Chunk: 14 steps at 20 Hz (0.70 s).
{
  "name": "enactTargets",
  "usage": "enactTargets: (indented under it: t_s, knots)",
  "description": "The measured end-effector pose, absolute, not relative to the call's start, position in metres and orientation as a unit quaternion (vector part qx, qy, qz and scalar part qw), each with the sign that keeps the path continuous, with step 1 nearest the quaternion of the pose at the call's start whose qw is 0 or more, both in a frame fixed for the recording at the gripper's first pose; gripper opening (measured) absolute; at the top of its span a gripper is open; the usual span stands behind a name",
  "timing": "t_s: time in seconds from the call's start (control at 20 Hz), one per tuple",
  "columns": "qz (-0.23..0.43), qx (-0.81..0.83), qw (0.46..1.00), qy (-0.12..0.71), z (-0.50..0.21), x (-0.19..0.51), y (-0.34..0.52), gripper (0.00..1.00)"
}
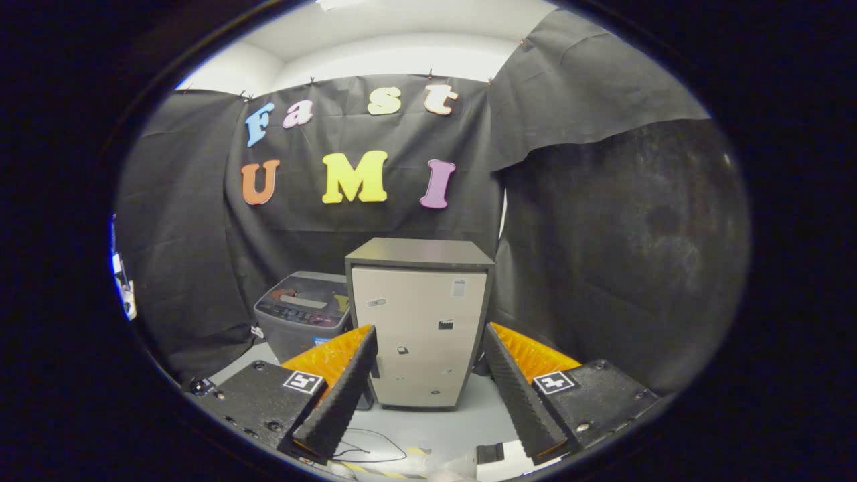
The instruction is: Put the clothes into the washing machine and then close the washing machine lid.
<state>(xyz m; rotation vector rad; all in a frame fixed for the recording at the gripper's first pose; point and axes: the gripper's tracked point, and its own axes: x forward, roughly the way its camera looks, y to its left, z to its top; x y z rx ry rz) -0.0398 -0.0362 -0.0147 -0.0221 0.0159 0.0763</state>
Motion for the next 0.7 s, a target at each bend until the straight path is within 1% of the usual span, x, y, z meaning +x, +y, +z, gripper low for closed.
enactTargets:
  t_s: [0.7]
  knots:
    - [0.039, -0.005, 0.999, 0.011, -0.015, -0.041, -0.047, 0.99]
